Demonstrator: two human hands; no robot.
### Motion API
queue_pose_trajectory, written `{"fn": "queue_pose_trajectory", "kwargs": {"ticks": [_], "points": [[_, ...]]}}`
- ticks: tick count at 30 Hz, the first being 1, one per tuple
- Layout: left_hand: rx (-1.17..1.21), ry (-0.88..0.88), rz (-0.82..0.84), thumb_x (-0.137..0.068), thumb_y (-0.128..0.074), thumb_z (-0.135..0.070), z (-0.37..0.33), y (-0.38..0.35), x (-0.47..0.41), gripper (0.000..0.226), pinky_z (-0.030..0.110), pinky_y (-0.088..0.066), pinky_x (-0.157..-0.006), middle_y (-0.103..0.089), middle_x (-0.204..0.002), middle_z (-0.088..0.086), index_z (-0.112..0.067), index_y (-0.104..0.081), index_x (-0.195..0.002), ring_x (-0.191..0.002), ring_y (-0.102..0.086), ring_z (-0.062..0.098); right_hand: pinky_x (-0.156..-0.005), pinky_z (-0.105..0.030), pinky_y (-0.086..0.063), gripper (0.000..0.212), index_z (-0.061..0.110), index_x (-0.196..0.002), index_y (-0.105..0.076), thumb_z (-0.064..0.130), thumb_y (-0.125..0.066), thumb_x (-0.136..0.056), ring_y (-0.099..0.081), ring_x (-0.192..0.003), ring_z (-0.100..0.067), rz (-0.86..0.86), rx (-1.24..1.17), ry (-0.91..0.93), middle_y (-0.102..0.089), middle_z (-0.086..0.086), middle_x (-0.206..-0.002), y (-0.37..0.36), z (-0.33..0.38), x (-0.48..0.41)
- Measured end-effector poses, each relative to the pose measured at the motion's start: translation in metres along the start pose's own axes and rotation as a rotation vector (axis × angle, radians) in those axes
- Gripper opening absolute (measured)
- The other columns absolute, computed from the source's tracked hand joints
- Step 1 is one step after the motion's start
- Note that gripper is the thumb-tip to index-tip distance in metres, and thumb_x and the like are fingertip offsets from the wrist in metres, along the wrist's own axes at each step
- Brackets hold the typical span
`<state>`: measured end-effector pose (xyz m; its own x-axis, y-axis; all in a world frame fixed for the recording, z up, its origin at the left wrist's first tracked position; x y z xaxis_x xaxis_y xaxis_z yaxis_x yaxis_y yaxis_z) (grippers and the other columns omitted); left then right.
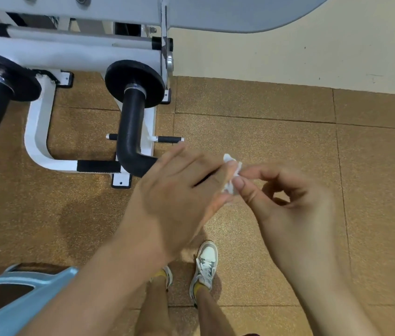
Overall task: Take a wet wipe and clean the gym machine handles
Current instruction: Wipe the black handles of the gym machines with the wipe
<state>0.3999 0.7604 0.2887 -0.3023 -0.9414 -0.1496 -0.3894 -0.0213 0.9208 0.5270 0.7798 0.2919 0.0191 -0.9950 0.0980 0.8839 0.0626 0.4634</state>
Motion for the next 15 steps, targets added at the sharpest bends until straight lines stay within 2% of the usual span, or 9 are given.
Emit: {"fn": "queue_pose_trajectory", "kwargs": {"ticks": [3,7,8,11,13,15], "points": [[0.040,0.015,-0.063,-0.091,-0.056,-0.030,0.015,0.000,-0.006,0.032,0.046,-0.046,-0.098,-0.073,-0.106,0.002,-0.010,-0.070,-0.111,-0.099,-0.066,0.027,-0.057,-0.016,-0.044,0.023,0.031,-0.095,-0.072,0.016,-0.075,-0.079,-0.056,-0.073,-0.010,0.042,-0.076,-0.048,-0.063,0.009,-0.098,-0.010,-0.014,0.002],[0.081,0.027,-0.071,-0.088,-0.063,-0.017,0.005,0.002,-0.006,0.028,0.043,-0.052,-0.087,-0.072,-0.105,0.006,-0.007,-0.068,-0.114,-0.100,-0.065,0.029,-0.056,-0.017,-0.046,0.032,0.033,-0.096,-0.071,0.008,-0.075,-0.076,-0.056,-0.073,-0.004,0.092,-0.263,-0.132,-0.065,-0.006,-0.089,-0.016,-0.028,-0.002],[0.082,0.036,-0.057,-0.087,-0.066,-0.013,0.003,0.002,-0.004,0.033,0.043,-0.051,-0.088,-0.070,-0.109,0.005,-0.009,-0.066,-0.120,-0.102,-0.064,0.028,-0.057,-0.017,-0.047,0.036,0.035,-0.099,-0.069,0.008,-0.076,-0.076,-0.057,-0.075,-0.003,0.109,-0.282,-0.157,-0.064,-0.008,-0.092,-0.018,-0.031,-0.003],[0.053,0.033,0.006,-0.086,-0.068,-0.013,-0.001,-0.002,-0.001,0.048,0.043,-0.049,-0.090,-0.064,-0.115,0.006,-0.014,-0.056,-0.133,-0.107,-0.058,0.028,-0.065,-0.018,-0.054,0.045,0.033,-0.107,-0.061,0.004,-0.076,-0.076,-0.061,-0.084,-0.005,0.129,-0.362,-0.237,-0.062,0.003,-0.101,-0.025,-0.042,-0.005],[0.032,0.025,0.052,-0.089,-0.062,-0.023,-0.003,-0.004,0.001,0.049,0.048,-0.045,-0.096,-0.061,-0.119,0.009,-0.015,-0.051,-0.137,-0.112,-0.054,0.029,-0.070,-0.020,-0.054,0.036,0.021,-0.102,-0.064,-0.001,-0.074,-0.076,-0.060,-0.085,-0.013,0.170,-0.480,-0.289,-0.064,-0.006,-0.098,-0.033,-0.046,-0.005],[0.020,0.012,0.072,-0.095,-0.052,-0.030,-0.006,-0.001,0.003,0.045,0.051,-0.034,-0.108,-0.060,-0.122,0.008,-0.019,-0.051,-0.138,-0.116,-0.054,0.027,-0.072,-0.020,-0.054,0.026,0.014,-0.095,-0.068,0.001,-0.075,-0.074,-0.058,-0.081,-0.017,0.210,-0.596,-0.344,-0.060,-0.021,-0.090,-0.037,-0.048,-0.003]]}}
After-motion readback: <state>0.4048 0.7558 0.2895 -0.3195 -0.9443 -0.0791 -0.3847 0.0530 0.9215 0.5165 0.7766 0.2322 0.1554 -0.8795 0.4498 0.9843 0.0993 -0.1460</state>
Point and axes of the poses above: each hand's wrist, its own x-axis away from the middle knuckle, its own y-axis out of the back of the hand, z = x × y, the point moved 10 cm from there along -x, towards the middle knuckle
